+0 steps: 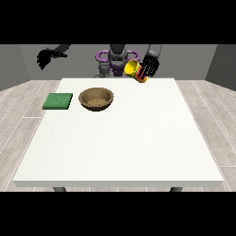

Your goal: Pick the cup and pour the ball into the bowl, then pick the bowl and place it on the pad

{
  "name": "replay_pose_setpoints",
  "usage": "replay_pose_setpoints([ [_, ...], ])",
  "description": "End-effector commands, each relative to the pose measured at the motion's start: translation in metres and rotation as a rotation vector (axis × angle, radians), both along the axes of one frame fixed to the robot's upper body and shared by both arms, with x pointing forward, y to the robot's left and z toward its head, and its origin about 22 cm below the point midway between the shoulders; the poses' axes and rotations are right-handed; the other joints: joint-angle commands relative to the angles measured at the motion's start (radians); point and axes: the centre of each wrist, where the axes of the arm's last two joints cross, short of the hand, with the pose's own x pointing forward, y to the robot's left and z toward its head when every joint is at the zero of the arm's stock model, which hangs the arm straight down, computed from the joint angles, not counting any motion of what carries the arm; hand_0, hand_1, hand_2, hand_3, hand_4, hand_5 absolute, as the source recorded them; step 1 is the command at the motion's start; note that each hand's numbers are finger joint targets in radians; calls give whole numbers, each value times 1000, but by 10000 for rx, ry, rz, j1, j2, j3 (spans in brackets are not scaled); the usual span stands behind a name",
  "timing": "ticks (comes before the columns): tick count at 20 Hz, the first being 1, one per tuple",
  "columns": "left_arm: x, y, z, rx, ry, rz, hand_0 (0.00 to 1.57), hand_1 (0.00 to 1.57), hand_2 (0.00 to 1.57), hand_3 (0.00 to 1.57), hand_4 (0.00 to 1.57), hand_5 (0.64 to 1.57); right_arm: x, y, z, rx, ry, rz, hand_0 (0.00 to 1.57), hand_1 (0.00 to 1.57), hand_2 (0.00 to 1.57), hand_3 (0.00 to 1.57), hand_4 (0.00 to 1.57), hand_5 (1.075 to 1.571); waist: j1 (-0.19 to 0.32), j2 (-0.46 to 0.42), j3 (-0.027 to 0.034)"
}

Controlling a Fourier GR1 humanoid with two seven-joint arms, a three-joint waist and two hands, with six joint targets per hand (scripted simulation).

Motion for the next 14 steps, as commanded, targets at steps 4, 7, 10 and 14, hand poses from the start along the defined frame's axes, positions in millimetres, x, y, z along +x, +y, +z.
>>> replay_pose_setpoints([
  [4,12,-41,22,3572,-385,-17,1554,1554,1571,1571,1571,1244,-11,-10,-14,119,392,94,0,0,0,0,0,1571,-167,-479,9],
  [7,0,-85,8,5227,-524,-856,1514,1514,1571,1571,1413,1378,-11,-21,-10,-15,583,-122,0,0,0,0,0,1571,-65,-649,15],
  [10,-5,-121,10,6838,-554,-1768,1482,1482,1571,1571,1571,1204,2,-12,-5,19,191,90,0,0,0,0,0,1571,-39,-349,15],
  [14,-18,-154,-2,9249,-739,-2172,1509,1509,1571,1571,1571,1042,7,-8,-6,230,473,391,0,0,0,0,0,1570,-326,-441,10],
])
